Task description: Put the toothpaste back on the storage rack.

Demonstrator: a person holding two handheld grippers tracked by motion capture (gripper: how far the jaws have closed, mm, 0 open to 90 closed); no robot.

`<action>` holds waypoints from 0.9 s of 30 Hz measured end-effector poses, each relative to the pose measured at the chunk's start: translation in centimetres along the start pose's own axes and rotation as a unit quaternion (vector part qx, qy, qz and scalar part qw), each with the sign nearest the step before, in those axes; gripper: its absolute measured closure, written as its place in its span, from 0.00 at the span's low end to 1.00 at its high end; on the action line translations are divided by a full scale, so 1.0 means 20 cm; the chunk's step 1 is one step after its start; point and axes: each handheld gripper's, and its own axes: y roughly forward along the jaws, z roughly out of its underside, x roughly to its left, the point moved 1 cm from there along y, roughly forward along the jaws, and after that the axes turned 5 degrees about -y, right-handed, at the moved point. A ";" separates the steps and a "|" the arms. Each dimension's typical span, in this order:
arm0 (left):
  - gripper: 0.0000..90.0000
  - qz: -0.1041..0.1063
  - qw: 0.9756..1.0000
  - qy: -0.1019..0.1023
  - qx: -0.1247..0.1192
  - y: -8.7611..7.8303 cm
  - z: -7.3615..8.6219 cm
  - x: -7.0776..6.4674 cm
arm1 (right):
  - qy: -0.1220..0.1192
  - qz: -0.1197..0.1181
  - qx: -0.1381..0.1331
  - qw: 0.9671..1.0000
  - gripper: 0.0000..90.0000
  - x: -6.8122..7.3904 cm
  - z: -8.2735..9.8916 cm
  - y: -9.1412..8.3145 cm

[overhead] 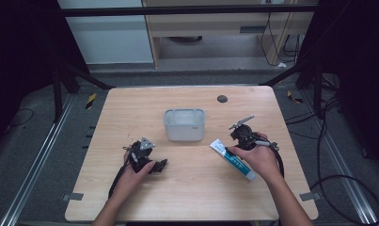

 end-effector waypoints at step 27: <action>0.00 0.000 1.000 0.000 0.001 -0.01 0.01 -0.01 | -0.018 -0.024 0.079 0.996 0.54 0.05 -0.06 0.16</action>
